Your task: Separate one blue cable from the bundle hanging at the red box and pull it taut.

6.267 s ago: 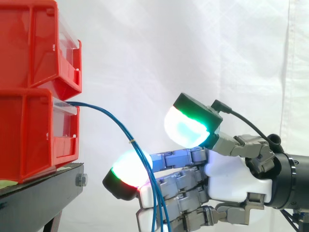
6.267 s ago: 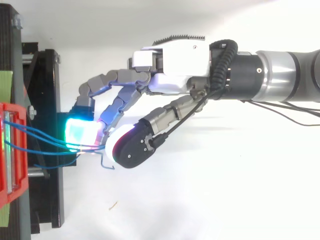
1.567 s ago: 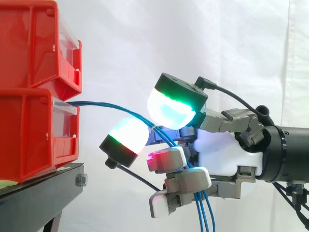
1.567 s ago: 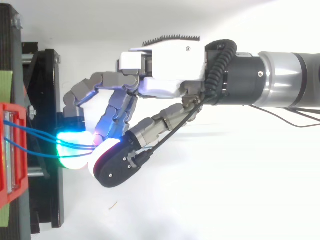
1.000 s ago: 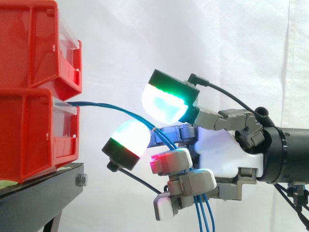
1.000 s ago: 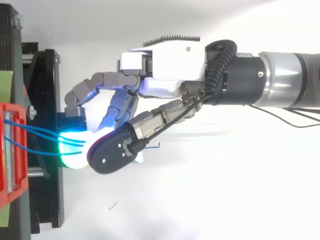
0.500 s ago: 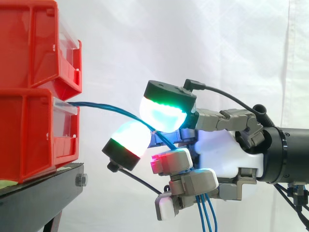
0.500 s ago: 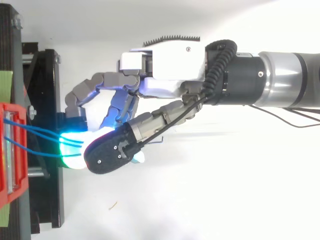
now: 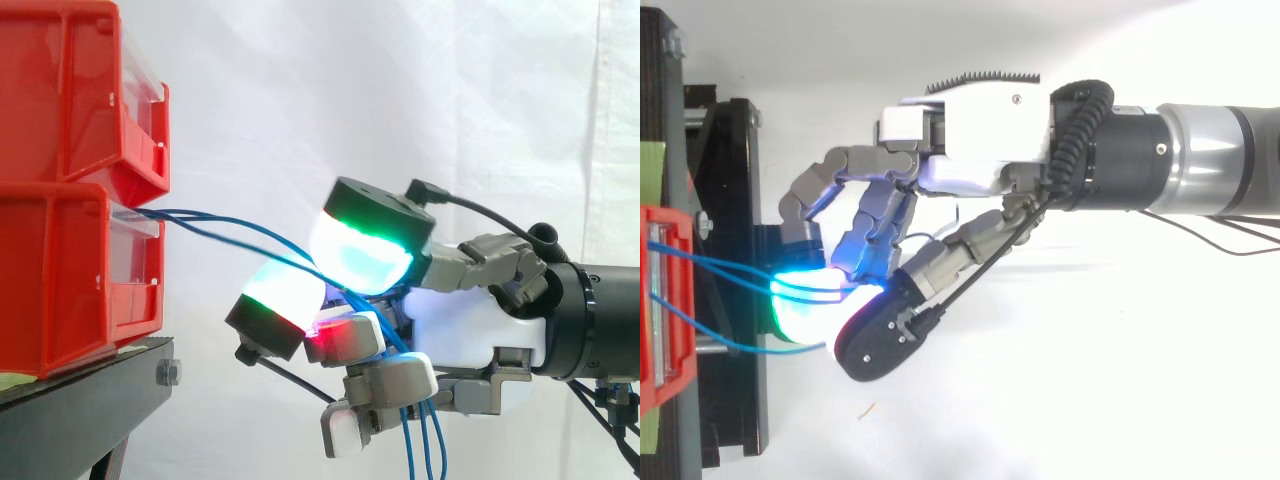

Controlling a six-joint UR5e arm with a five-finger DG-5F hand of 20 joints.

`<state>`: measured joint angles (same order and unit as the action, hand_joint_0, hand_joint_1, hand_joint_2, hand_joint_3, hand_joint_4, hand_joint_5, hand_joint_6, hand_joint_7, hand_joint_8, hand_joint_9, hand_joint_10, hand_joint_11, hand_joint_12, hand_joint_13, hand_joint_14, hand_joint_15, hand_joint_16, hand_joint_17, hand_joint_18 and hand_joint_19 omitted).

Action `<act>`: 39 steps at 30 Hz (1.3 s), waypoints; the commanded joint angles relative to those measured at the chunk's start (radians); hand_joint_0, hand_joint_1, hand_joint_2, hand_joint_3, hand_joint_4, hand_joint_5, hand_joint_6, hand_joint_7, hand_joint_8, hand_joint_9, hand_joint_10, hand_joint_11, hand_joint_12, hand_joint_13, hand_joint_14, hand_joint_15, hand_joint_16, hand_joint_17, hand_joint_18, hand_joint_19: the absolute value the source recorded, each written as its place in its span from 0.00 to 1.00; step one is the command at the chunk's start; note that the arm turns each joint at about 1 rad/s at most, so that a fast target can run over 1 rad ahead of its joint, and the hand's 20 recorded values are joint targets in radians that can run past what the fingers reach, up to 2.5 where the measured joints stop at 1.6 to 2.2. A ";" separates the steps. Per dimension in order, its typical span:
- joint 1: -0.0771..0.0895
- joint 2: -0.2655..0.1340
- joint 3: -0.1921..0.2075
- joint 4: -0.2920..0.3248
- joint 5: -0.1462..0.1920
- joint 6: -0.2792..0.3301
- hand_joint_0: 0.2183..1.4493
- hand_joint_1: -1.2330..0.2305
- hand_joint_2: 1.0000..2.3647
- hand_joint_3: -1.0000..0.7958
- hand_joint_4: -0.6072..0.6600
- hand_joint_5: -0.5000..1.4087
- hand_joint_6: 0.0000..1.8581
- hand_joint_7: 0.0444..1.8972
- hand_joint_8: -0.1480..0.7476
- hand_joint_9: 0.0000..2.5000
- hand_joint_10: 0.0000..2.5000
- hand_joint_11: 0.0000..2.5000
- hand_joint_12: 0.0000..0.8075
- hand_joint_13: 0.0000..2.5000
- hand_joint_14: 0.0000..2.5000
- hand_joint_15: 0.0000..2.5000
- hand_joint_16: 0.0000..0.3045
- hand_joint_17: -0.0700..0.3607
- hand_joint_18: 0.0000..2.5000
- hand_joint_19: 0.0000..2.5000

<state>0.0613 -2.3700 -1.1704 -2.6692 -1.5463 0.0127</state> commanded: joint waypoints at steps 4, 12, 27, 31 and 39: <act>0.000 0.000 0.000 0.000 0.000 0.000 0.38 0.22 0.00 0.28 0.64 0.15 0.47 0.49 0.52 0.40 0.01 0.48 0.48 0.46 0.01 0.41 0.14 0.38 0.35 0.21; 0.000 0.000 0.000 0.000 0.000 -0.002 0.22 0.45 0.00 0.28 0.65 0.18 0.43 0.49 0.55 0.41 0.01 0.45 0.51 0.45 0.01 0.37 0.15 0.41 0.35 0.24; 0.000 0.000 0.000 -0.002 0.003 -0.002 0.38 0.37 0.01 0.49 0.62 0.17 0.34 0.58 0.51 0.37 0.01 0.40 0.48 0.45 0.01 0.37 0.15 0.40 0.36 0.26; 0.000 0.000 0.000 -0.005 0.003 -0.002 0.34 0.37 0.01 0.38 0.62 0.17 0.35 0.57 0.50 0.36 0.01 0.41 0.47 0.44 0.01 0.37 0.14 0.39 0.35 0.27; 0.000 0.003 0.000 -0.005 0.002 -0.062 0.36 0.57 0.00 0.32 0.61 0.19 0.31 0.62 0.51 0.40 0.01 0.39 0.47 0.46 0.01 0.38 0.14 0.39 0.37 0.28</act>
<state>0.0614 -2.3695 -1.1705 -2.6733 -1.5443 -0.0116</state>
